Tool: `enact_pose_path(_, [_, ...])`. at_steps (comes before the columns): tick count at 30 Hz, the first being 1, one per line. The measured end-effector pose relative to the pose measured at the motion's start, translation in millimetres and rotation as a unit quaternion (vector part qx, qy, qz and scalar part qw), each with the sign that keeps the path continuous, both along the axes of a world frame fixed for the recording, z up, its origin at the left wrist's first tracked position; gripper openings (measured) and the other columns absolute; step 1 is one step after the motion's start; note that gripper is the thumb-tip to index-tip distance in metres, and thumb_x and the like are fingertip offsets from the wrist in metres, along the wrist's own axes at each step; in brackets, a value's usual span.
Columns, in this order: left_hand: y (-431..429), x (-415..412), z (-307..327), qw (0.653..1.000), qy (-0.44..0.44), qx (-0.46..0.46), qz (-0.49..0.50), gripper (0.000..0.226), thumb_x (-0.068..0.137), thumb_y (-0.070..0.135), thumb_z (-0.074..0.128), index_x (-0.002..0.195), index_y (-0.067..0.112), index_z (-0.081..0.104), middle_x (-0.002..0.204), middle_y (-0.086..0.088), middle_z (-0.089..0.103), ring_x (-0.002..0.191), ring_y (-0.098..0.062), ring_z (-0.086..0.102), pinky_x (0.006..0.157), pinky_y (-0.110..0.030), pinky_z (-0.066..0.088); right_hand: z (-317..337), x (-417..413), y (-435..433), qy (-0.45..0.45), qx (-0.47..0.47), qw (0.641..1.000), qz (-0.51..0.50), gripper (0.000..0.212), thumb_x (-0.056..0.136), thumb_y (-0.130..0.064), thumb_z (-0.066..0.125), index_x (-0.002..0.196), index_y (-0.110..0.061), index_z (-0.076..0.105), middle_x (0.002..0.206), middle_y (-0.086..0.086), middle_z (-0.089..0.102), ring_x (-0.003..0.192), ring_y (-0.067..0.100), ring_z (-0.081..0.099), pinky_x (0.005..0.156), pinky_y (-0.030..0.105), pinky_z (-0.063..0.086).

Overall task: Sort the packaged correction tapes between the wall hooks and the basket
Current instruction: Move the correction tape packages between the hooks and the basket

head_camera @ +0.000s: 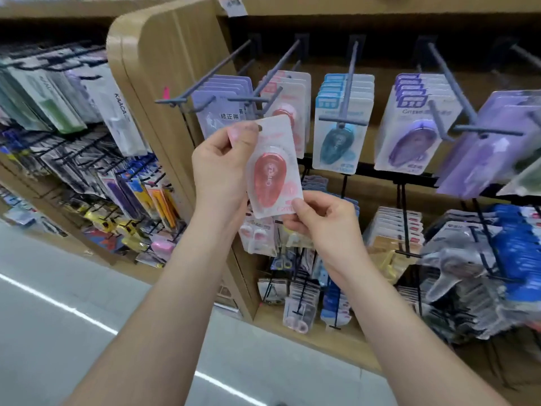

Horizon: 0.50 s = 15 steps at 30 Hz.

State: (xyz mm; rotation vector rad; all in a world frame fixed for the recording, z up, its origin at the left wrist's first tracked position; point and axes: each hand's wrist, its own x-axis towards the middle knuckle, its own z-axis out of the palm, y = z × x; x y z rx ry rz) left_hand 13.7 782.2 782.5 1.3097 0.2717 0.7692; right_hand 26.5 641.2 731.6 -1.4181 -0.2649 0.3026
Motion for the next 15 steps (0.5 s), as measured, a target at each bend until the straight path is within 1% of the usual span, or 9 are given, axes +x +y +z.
enact_pose_path(2, [5.8,4.4,4.8,0.999,-0.022,0.041,0.019,0.018,0.092,0.015,0.068,0.077,0.023,0.074,0.074,0.01,0.069,0.078,-0.009,0.063,0.077,-0.031,0.052,2.6,0.4,10.4,-0.006,0.011,1.0,-0.007,0.028,0.098,-0.002,0.056,0.087,-0.02,0.073,0.08,-0.001,0.074,0.071,0.009,0.071,0.07,0.021,0.057])
enact_pose_path(5, [9.8,8.9,7.9,0.996,-0.035,0.083,0.024,0.019,0.091,0.018,0.07,0.073,0.026,0.071,0.069,0.015,0.066,0.074,-0.006,0.059,0.074,-0.028,0.049,4.4,1.8,19.0,0.0,0.015,1.0,-0.028,0.024,0.098,-0.002,0.056,0.088,-0.017,0.072,0.075,-0.004,0.073,0.071,0.013,0.072,0.069,0.022,0.058])
enact_pose_path(7, [12.4,11.9,8.1,0.994,-0.027,0.106,0.025,0.021,0.093,0.021,0.068,0.073,0.027,0.07,0.068,0.016,0.064,0.073,-0.006,0.057,0.071,-0.028,0.047,5.4,2.6,19.0,0.003,0.005,1.0,-0.031,0.02,0.098,-0.004,0.057,0.089,-0.013,0.072,0.072,-0.001,0.073,0.069,0.015,0.072,0.066,0.022,0.058])
enact_pose_path(8, [14.6,13.7,7.4,0.994,-0.014,0.107,0.019,0.021,0.094,0.023,0.066,0.074,0.027,0.071,0.069,0.014,0.064,0.074,-0.008,0.057,0.071,-0.031,0.048,5.8,2.5,18.3,0.004,-0.004,1.0,-0.029,0.018,0.098,-0.004,0.057,0.09,-0.011,0.071,0.072,0.003,0.073,0.068,0.015,0.072,0.064,0.022,0.058])
enact_pose_path(10, [16.8,16.9,7.9,0.996,0.022,0.08,-0.015,0.023,0.097,0.029,0.061,0.08,0.025,0.075,0.076,0.004,0.069,0.078,-0.017,0.059,0.074,-0.04,0.049,5.4,2.5,17.4,0.008,-0.018,0.999,-0.026,0.015,0.098,-0.006,0.057,0.092,-0.006,0.071,0.076,0.01,0.073,0.065,0.015,0.071,0.061,0.022,0.058])
enact_pose_path(11, [16.3,18.0,8.9,0.997,0.039,0.064,-0.035,0.025,0.099,0.03,0.057,0.083,0.024,0.075,0.079,0.002,0.07,0.08,-0.019,0.061,0.075,-0.041,0.05,5.0,3.1,17.3,0.01,-0.019,0.999,-0.027,0.014,0.099,-0.007,0.057,0.094,-0.003,0.07,0.077,0.013,0.073,0.063,0.015,0.071,0.06,0.022,0.058])
enact_pose_path(13, [12.5,16.3,12.0,0.994,0.061,0.062,-0.064,0.022,0.103,0.026,0.051,0.094,0.022,0.072,0.08,0.007,0.072,0.08,-0.015,0.066,0.073,-0.037,0.053,5.9,5.6,18.4,0.014,-0.018,0.999,-0.036,0.015,0.099,-0.007,0.057,0.096,-0.001,0.069,0.077,0.016,0.073,0.061,0.015,0.07,0.057,0.021,0.057])
enact_pose_path(15, [10.2,9.0,12.2,0.993,0.071,0.066,-0.074,0.014,0.101,0.014,0.052,0.109,0.02,0.062,0.082,0.01,0.074,0.08,-0.011,0.071,0.068,-0.031,0.057,8.8,8.3,20.3,0.008,-0.016,0.999,-0.05,0.014,0.099,-0.007,0.056,0.095,-0.002,0.069,0.074,0.015,0.072,0.059,0.017,0.07,0.055,0.021,0.056])
